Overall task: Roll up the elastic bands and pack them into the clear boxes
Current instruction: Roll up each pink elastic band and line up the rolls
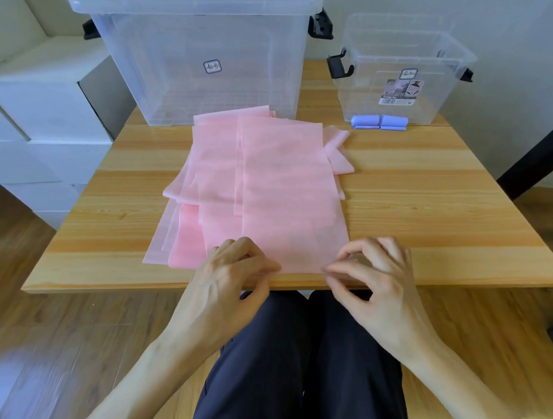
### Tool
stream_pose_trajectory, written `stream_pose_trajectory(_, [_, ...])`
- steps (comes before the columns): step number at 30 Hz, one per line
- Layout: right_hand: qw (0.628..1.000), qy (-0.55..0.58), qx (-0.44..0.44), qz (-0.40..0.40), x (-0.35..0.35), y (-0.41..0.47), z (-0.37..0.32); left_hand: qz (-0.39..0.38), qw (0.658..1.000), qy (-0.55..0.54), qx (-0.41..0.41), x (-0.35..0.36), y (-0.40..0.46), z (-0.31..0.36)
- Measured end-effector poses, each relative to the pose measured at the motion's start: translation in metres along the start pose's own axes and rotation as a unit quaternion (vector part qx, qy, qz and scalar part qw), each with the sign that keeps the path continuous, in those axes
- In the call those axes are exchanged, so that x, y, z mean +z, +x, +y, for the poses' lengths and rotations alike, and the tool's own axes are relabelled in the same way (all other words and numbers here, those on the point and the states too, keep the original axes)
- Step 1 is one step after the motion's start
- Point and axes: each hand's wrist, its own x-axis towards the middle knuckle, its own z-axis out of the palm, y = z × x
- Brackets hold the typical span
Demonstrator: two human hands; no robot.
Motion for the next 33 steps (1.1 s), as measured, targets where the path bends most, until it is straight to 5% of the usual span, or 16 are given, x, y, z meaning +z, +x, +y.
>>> stream_pose_trajectory(9, [0.985,0.132,0.112,-0.013,0.002,0.005,0.006,-0.005,0.997,-0.056,-0.05,0.001,0.002,-0.005])
stream_pose_trajectory(17, [0.998,0.044,0.053,-0.009,0.007,0.009,0.005,-0.007,0.997,-0.035,-0.068,-0.002,0.005,-0.007])
stream_pose_trajectory(33, [0.997,-0.04,0.072,0.013,0.009,0.021,0.012,-0.034,0.995,0.044,-0.087,-0.007,0.017,-0.016])
